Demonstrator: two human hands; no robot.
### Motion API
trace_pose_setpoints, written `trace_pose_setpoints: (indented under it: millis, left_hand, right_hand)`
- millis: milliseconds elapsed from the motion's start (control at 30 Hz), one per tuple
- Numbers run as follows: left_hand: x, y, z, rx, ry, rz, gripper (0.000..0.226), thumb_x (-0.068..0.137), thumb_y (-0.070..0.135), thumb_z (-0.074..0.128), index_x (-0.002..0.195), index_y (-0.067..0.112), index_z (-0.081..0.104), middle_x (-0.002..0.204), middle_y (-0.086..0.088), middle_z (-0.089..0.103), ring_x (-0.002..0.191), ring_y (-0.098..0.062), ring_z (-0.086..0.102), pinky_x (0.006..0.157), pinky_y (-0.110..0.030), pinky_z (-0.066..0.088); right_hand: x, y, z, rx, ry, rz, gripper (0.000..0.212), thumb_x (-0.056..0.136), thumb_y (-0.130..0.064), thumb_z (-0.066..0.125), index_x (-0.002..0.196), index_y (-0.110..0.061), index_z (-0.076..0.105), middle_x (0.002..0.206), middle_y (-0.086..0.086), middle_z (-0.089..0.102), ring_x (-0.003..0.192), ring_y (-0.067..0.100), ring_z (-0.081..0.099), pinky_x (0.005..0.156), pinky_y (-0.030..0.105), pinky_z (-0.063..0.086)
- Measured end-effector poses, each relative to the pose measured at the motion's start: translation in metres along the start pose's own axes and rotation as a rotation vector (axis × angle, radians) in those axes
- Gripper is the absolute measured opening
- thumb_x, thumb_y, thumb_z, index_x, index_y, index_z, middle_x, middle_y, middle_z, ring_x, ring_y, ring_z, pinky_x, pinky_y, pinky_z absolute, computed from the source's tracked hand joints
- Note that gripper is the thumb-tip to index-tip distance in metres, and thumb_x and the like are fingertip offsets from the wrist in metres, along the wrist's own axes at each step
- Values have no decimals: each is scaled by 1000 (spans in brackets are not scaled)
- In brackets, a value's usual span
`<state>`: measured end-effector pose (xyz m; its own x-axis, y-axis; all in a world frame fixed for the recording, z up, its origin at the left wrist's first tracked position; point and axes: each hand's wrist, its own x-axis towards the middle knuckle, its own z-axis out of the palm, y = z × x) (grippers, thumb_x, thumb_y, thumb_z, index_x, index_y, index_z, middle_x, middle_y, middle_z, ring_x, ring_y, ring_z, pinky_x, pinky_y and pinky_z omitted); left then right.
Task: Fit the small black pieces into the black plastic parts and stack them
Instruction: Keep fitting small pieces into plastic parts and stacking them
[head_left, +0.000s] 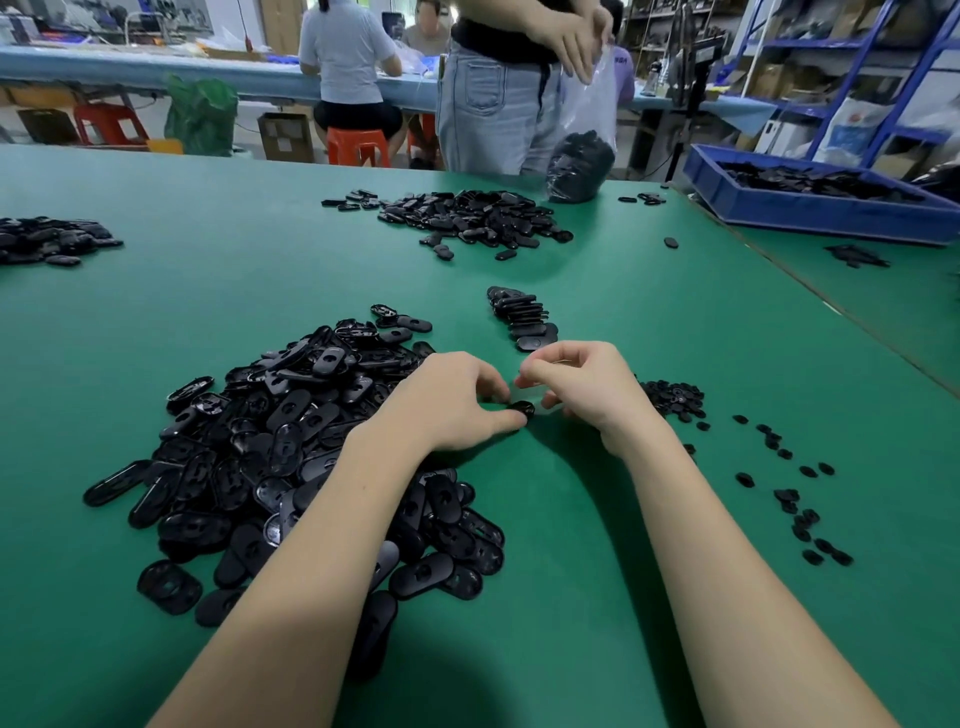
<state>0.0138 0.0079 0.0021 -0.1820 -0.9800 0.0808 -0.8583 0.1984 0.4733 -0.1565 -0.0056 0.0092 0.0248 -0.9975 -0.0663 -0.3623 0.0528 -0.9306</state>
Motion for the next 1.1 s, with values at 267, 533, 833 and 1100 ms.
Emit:
trace_pose_setpoints:
  millis: [267,533,833,1100]
  left_hand:
    - [1,1,5,-99,53,-28,21,80,21,72,80,34,56,81,15,67,70,3,54,84,-29,53]
    - [-1,5,8,-97,13,-15,17,79,39,79,79,39,62,81,22,60,65,7,48,77,-26,47]
    - [-1,13,1,-266,237,20,21,81,2,66,78,24,64,75,1,69,66,-13,65,67,-17,51]
    - [-4,17,-3,-356,165,35,14,77,7,81,82,15,71,79,-3,74,68,-9,70,72,-13,54]
  right_hand:
    - [1,1,-1,-30,23,-3,8,80,-17,75,79,-23,70,79,-6,78,46,3,56,45,10,38]
    - [1,-2,-5,-42,22,-1,11,76,-14,81,77,-21,72,69,-11,73,48,8,58,42,11,36]
    - [1,-5,-18,160,-203,165,15,85,-9,78,78,-21,73,72,-5,73,63,11,72,50,16,50]
    - [9,1,-16,285,-107,79,10,83,2,78,78,-7,75,73,1,74,58,12,69,71,25,63]
